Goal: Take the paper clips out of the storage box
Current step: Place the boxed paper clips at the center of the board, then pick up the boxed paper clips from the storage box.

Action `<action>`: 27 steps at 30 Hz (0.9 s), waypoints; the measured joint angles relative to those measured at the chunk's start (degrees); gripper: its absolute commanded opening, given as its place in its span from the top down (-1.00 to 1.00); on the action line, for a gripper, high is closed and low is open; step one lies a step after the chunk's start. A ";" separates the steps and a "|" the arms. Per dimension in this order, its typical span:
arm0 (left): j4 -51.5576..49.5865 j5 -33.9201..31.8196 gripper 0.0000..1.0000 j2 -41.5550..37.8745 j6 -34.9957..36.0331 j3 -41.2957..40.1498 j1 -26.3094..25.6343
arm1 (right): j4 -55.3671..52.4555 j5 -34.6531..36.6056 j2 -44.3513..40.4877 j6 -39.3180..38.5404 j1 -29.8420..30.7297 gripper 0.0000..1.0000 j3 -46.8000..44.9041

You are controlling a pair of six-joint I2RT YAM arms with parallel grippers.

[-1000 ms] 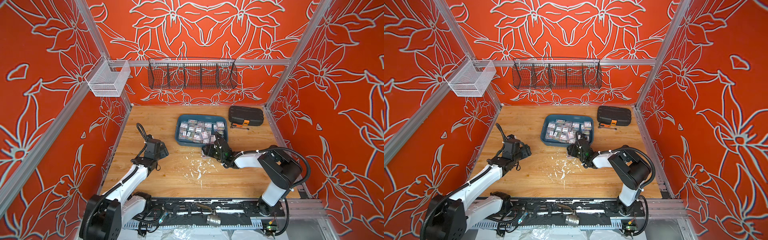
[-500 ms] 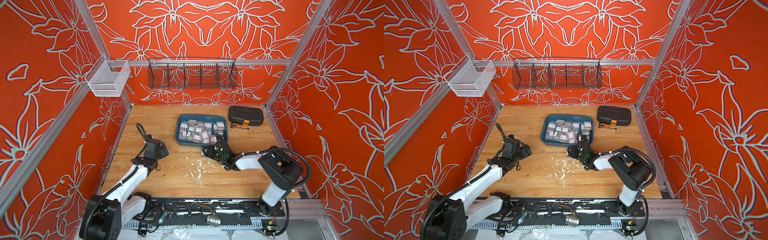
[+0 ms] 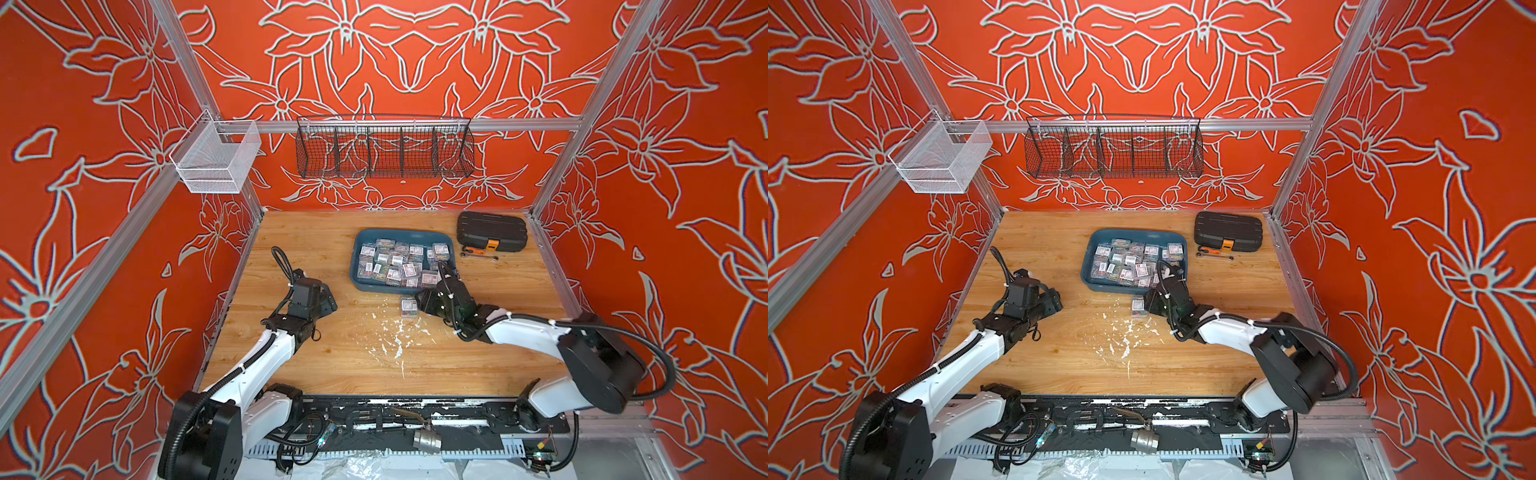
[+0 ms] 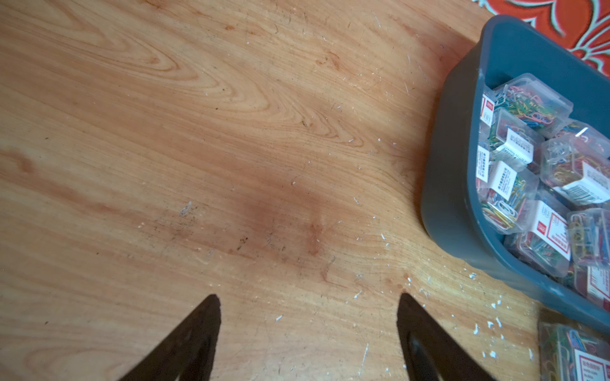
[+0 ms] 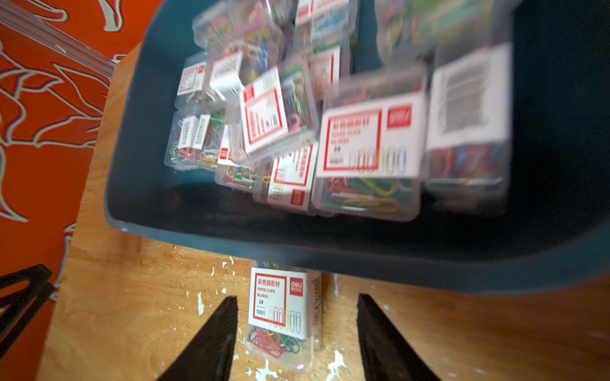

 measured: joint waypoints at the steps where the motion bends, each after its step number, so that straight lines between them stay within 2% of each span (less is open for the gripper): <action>1: 0.00 0.00 -0.64 -0.02 0.00 0.00 0.00 | -1.53 1.18 -1.11 -1.07 0.00 -0.17 0.79; 5: 0.00 0.00 -0.64 -0.11 0.00 -0.04 0.00 | -9.53 5.84 -2.34 -6.60 0.00 -0.18 7.30; 10: 0.04 0.00 -0.64 -0.35 0.02 -0.44 0.00 | -19.41 8.44 4.02 -12.90 0.00 -0.24 20.79; 15: 0.07 0.00 -0.65 -0.83 0.02 -1.18 0.00 | -25.70 7.50 12.59 -17.42 0.00 -0.40 29.86; 20: 0.24 0.00 -0.65 -1.36 0.00 -1.62 0.00 | -31.69 5.53 20.20 -20.37 0.00 -0.48 37.55; 24: 0.39 0.00 -0.66 -1.64 0.00 -1.81 0.00 | -34.71 3.78 23.04 -21.75 0.00 -0.65 40.70; 27: 0.42 0.00 -0.66 -1.64 0.00 -1.81 0.00 | -35.76 2.86 24.30 -22.49 -0.04 -0.71 41.81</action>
